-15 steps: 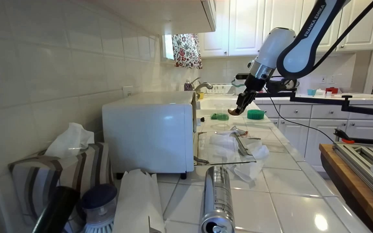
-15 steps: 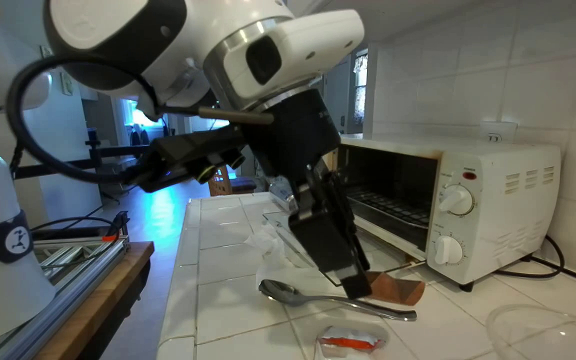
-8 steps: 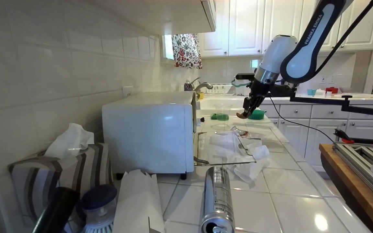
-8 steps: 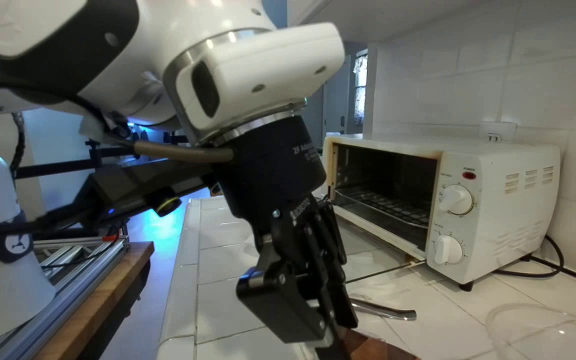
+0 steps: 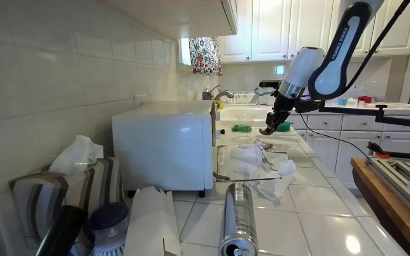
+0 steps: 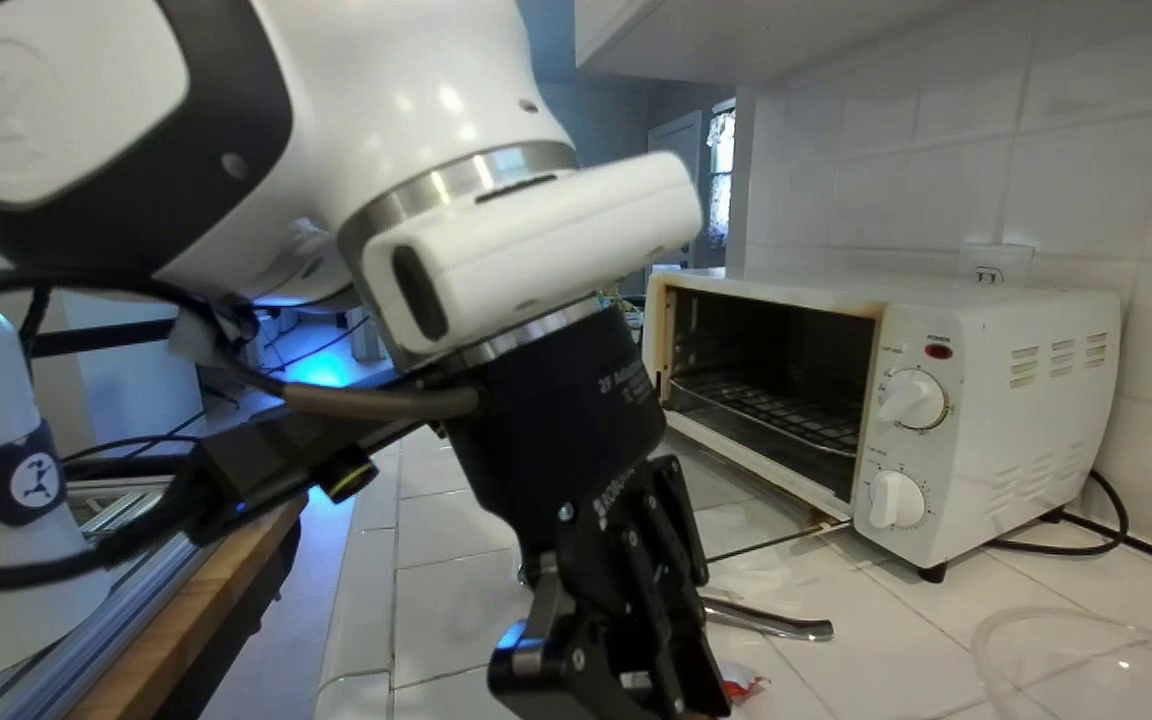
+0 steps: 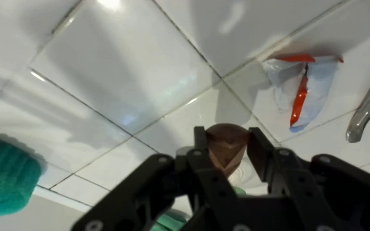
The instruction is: Take the brown object out of the oven.
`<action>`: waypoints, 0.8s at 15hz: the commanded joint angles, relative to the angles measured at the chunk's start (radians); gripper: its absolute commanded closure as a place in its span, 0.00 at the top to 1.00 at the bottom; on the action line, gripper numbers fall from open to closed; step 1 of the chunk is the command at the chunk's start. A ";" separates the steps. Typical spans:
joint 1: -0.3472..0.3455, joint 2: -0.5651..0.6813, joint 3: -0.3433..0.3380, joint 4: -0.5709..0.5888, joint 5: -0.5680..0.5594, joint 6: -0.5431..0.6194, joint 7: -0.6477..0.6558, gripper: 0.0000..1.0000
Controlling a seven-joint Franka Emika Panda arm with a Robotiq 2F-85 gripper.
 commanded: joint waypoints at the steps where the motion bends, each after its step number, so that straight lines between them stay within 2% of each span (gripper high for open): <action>1: 0.151 0.121 -0.124 0.049 0.025 0.087 -0.019 0.12; 4: 0.300 0.219 -0.209 0.062 0.095 0.163 -0.033 0.12; 6: 0.360 0.259 -0.232 0.061 0.146 0.234 -0.033 0.12; 7: 0.312 0.260 -0.151 0.051 0.286 0.249 -0.145 0.12; 10: 0.313 0.274 -0.104 0.051 0.402 0.275 -0.204 0.12; 11: 0.308 0.267 -0.088 0.046 0.427 0.270 -0.218 0.62; 12: 0.311 0.267 -0.081 0.045 0.451 0.268 -0.230 0.63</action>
